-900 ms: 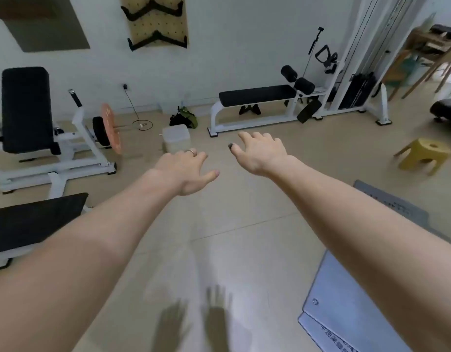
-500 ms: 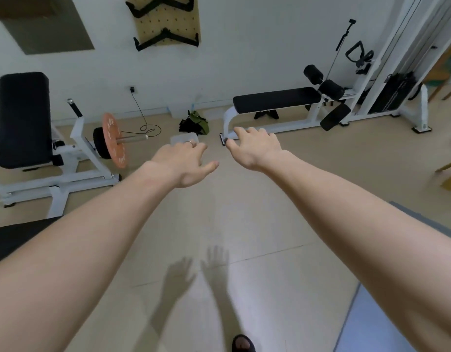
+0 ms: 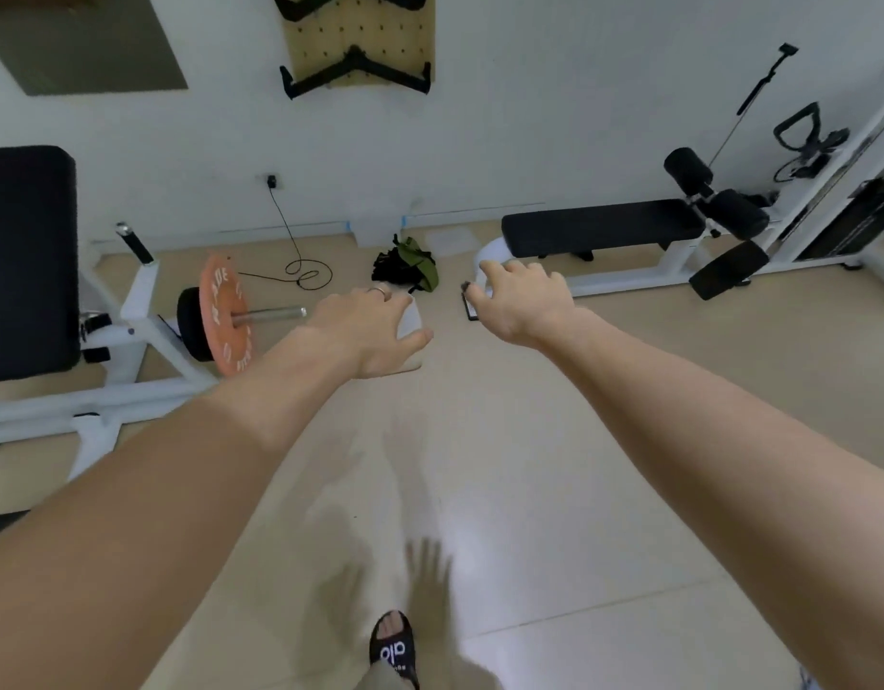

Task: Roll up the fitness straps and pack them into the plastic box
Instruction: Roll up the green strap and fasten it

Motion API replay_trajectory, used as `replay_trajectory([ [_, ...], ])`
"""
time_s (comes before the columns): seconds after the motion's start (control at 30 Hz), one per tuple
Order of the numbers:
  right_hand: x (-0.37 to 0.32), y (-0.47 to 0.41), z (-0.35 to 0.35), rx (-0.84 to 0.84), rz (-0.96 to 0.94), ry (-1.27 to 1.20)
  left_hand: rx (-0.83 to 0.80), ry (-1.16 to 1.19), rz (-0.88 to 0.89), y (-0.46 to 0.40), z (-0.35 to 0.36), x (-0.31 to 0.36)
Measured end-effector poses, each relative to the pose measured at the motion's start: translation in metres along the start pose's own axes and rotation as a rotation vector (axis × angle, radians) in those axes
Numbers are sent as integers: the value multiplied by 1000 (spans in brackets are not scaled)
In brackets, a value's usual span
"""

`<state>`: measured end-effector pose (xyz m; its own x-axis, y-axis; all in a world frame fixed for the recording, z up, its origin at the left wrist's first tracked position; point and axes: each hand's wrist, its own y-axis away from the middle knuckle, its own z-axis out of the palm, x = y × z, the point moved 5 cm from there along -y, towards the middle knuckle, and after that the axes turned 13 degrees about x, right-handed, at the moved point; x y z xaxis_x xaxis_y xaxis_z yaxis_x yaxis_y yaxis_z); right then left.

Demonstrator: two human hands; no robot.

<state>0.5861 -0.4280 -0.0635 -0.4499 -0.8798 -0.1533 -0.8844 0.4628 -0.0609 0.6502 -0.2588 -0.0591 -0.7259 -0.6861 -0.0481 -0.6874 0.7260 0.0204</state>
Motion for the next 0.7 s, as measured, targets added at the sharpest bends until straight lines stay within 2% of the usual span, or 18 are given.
replay_trajectory([
  [0.2,-14,-145,6,20,26,-43,-24,-3,40,-140,-5,-58],
  [0.4,2,-297,35,-4,38,-48,-27,-1,54,-289,10,-90],
  [0.7,-3,-536,68,-103,-29,-68,-83,23,-39,-483,25,-165],
])
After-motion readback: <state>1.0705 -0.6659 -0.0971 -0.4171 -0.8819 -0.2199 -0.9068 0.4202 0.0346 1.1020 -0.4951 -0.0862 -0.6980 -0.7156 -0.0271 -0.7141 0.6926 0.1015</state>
